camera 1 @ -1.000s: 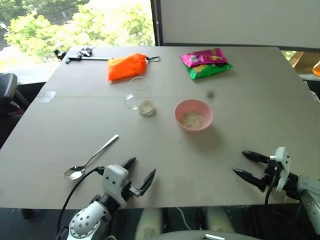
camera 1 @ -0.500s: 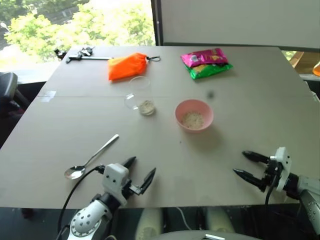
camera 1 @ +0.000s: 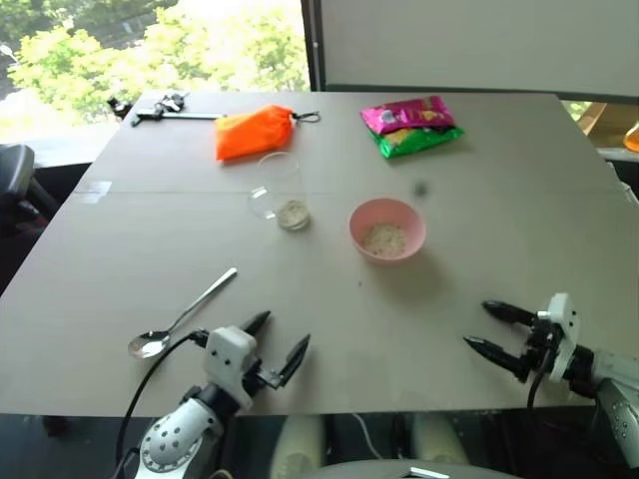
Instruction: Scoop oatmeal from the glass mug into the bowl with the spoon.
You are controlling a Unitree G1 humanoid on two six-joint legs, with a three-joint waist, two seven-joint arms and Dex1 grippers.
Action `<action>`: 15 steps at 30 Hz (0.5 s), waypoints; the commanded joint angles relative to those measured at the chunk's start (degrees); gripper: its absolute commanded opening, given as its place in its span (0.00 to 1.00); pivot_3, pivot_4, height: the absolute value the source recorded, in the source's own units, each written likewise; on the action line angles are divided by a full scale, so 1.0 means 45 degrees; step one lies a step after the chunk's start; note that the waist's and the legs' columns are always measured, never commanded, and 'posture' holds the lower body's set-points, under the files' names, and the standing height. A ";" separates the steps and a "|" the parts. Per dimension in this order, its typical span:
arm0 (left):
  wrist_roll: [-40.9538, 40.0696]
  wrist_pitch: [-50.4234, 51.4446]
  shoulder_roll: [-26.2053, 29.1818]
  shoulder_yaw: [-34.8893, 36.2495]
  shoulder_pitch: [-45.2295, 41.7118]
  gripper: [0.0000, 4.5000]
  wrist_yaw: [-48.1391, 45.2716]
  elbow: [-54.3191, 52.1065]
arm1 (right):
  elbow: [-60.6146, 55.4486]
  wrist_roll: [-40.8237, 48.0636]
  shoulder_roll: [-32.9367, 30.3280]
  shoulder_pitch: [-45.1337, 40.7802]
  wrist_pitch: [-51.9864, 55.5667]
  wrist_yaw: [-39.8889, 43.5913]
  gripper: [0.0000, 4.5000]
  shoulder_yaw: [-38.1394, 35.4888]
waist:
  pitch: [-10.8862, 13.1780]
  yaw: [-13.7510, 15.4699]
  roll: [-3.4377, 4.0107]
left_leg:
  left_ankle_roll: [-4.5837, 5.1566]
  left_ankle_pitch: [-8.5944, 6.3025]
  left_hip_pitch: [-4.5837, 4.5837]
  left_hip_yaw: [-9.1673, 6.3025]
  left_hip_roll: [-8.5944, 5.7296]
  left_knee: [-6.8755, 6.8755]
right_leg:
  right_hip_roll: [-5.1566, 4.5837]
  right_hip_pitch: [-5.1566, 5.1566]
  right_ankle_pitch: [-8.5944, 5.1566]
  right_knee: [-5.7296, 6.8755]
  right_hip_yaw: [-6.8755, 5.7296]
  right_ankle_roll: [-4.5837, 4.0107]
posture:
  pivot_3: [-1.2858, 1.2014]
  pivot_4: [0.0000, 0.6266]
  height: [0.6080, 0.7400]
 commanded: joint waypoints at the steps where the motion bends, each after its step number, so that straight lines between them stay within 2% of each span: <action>1: -0.0086 0.0369 0.1139 0.0913 -0.0092 1.00 -0.0603 0.0119 | -0.1773 0.0471 -0.0045 0.0017 0.0726 -0.0023 0.99 0.0538 | 0.0012 -0.0001 0.0018 | 0.0000 0.0000 -0.0001 -0.0001 0.0000 0.0000 | 0.0000 -0.0002 0.0000 0.0003 -0.0002 -0.0001 | 0.52 0.24 0.66; 8: -0.2074 0.2607 0.4086 0.4048 -0.0542 1.00 -0.2314 -0.0152 | -0.4855 0.1727 -0.0247 -0.0531 0.2572 -0.0539 0.99 0.1237 | 0.0090 -0.0002 -0.0013 | -0.0001 0.0000 -0.0021 -0.0011 0.0002 0.0000 | -0.0006 -0.0015 0.0000 0.0003 -0.0016 0.0000 | 0.52 0.24 0.66; 15: -0.2520 0.3564 0.5614 0.6428 -0.0384 1.00 -0.3667 0.0572 | -0.6864 0.2864 -0.0929 -0.1050 0.4013 -0.0679 0.99 0.1654 | 0.0147 0.0006 -0.0077 | -0.0003 -0.0001 -0.0048 -0.0006 -0.0010 -0.0001 | -0.0024 -0.0019 0.0004 -0.0024 -0.0020 0.0002 | 0.52 0.24 0.66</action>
